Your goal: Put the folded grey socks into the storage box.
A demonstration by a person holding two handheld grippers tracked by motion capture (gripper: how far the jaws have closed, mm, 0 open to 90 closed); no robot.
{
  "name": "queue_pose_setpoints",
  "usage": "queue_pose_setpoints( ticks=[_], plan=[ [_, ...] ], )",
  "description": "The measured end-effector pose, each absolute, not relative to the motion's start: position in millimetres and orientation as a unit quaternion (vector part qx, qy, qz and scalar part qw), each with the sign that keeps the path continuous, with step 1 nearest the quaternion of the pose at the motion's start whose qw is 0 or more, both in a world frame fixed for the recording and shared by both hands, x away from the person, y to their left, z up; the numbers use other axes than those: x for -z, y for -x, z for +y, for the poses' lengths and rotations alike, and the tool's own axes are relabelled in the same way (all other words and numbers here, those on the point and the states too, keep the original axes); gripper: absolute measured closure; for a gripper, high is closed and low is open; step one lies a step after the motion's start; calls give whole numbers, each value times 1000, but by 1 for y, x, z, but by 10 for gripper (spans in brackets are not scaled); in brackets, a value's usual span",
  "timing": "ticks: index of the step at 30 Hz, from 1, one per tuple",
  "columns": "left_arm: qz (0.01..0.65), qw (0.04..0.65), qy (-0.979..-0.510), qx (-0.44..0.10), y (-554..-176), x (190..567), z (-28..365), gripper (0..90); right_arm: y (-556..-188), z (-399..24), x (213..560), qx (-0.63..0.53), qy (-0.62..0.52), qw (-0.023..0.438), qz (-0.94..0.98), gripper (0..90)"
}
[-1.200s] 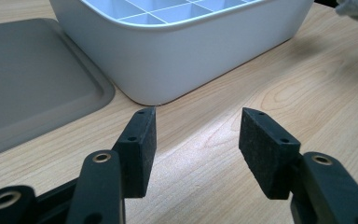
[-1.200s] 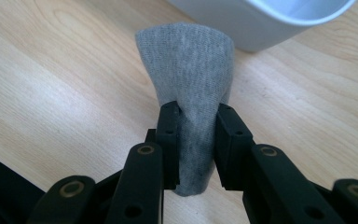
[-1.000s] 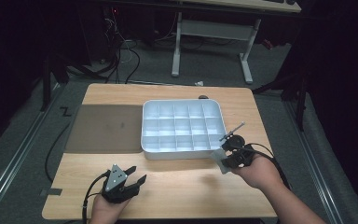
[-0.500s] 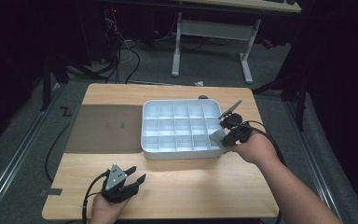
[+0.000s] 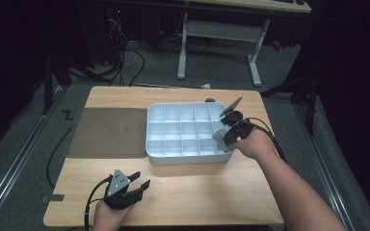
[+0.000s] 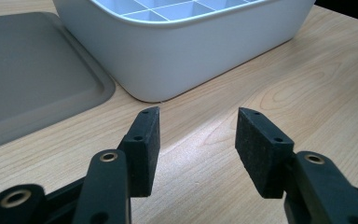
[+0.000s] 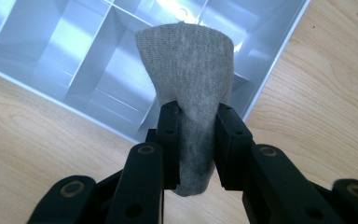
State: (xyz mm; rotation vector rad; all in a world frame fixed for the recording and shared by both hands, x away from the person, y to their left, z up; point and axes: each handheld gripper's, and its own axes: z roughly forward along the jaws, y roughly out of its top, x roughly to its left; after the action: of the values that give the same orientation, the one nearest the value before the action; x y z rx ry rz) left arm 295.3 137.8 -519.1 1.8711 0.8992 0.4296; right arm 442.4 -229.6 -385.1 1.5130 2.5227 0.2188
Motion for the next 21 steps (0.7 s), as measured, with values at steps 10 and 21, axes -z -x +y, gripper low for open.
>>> queue_pose_setpoints(
  ticks=[10,21],
  plan=[
    [371,489,-770,-175,-296,520,143,502,-457,-227,404,-27,-523,91,847,751],
    [365,488,-773,-176,-293,519,141,499,-460,-218,415,8,-533,105,840,751]
  ],
)
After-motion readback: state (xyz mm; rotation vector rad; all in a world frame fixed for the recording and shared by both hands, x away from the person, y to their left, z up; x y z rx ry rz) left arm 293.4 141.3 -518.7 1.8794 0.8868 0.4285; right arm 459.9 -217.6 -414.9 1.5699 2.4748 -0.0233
